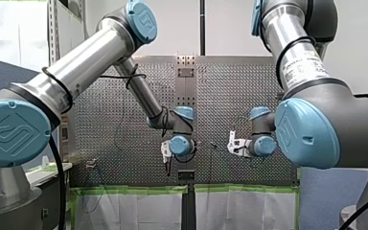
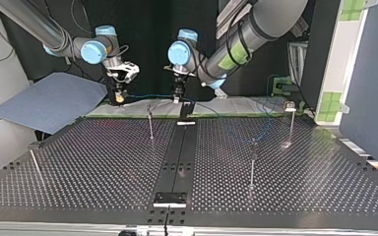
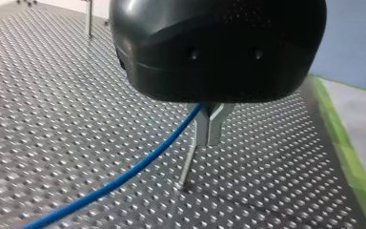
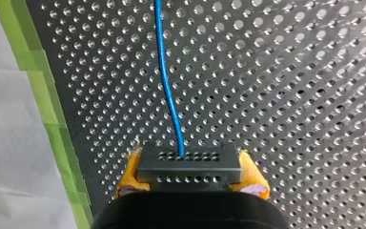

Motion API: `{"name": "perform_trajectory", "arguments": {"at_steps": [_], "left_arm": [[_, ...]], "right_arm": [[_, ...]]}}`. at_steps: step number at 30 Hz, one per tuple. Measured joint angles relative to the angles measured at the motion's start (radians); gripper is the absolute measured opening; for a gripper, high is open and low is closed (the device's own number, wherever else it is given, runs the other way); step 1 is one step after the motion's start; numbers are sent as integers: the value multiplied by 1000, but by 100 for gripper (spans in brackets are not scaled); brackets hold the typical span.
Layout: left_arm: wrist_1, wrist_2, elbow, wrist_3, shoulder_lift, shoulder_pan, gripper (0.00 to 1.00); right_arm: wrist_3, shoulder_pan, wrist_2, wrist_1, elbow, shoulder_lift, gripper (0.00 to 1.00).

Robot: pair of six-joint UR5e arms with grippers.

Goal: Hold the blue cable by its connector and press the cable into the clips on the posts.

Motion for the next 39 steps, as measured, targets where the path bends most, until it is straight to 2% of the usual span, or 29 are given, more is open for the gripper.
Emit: {"name": "perform_trajectory", "arguments": {"at_steps": [9, 15, 21, 25, 32, 39], "left_arm": [[-34, 37, 72, -1, -19, 0, 0], [-54, 30, 105, -5, -46, -1, 0], [-66, 26, 133, -5, -71, -3, 0], [-77, 40, 162, -11, -77, -12, 0], [-112, 49, 222, -27, -122, -31, 0], [-111, 46, 231, -32, -129, -31, 0]], "right_arm": [[-22, -21, -83, -50, -4, 15, 0], [-32, -31, -126, -77, -4, 16, 0], [-36, -37, -134, -81, -6, 17, 0], [-34, -43, -136, -82, -7, 17, 0], [-29, -56, -138, -80, -18, 18, 0], [-21, -73, -141, -75, -41, 30, 0]]}}
